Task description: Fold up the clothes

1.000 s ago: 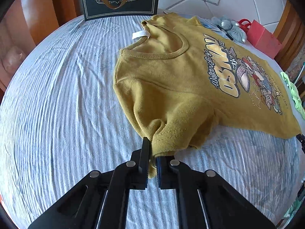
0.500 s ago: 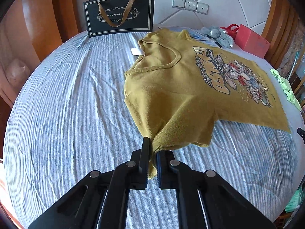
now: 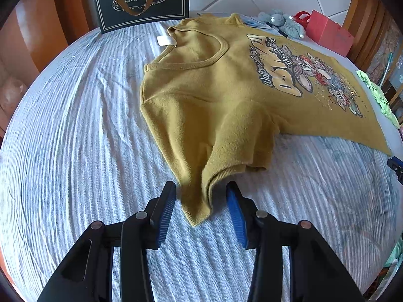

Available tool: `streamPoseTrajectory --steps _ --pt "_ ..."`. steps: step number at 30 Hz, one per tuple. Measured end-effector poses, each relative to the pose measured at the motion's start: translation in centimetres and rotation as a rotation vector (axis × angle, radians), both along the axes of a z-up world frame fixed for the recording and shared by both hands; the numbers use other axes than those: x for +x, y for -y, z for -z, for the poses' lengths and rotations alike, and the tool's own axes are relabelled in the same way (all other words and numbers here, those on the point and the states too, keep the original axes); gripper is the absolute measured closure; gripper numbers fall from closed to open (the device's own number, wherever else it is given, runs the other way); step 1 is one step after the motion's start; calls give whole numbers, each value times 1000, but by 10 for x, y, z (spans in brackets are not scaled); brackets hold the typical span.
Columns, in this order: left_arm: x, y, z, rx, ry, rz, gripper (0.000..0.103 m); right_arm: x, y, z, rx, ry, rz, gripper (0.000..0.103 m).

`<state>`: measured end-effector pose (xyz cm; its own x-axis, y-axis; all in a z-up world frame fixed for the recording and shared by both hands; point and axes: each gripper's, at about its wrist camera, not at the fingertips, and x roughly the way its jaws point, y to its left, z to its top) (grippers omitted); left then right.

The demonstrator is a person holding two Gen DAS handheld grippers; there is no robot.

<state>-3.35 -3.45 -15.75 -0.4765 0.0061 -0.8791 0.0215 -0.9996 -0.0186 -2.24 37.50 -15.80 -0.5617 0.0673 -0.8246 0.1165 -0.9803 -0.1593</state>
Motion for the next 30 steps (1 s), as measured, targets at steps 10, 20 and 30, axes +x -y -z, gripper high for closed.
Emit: streamPoseTrajectory --steps 10,20,30 --pt "-18 1 -2 -27 -24 -33 61 -27 2 4 44 -59 -47 47" --pt "-10 12 -6 30 -57 -95 98 -36 3 -3 -41 -53 -75 87" --pt "27 17 -46 93 -111 -52 98 -8 -14 -45 -187 -181 77 89"
